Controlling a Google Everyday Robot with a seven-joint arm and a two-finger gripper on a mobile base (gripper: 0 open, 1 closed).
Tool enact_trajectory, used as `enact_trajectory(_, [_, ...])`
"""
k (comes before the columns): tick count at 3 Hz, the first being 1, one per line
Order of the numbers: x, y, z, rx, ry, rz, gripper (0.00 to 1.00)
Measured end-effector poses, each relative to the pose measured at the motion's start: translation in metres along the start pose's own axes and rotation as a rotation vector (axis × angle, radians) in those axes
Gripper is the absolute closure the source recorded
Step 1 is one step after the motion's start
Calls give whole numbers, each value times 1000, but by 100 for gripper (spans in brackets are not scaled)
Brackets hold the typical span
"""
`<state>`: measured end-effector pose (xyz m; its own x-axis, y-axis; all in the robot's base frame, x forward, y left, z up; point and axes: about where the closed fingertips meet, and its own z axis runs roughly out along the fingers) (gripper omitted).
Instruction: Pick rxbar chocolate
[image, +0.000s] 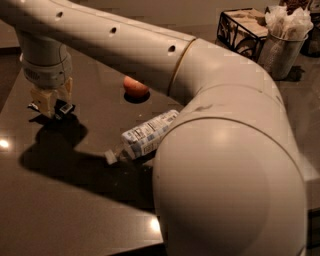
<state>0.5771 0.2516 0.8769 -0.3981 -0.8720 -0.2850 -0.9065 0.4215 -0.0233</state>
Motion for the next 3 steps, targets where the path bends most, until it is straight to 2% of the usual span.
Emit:
enact_trajectory(2, [-4, 2, -79, 2, -85, -111, 100])
enact_trajectory(3, [-4, 2, -81, 4, -88, -112, 100])
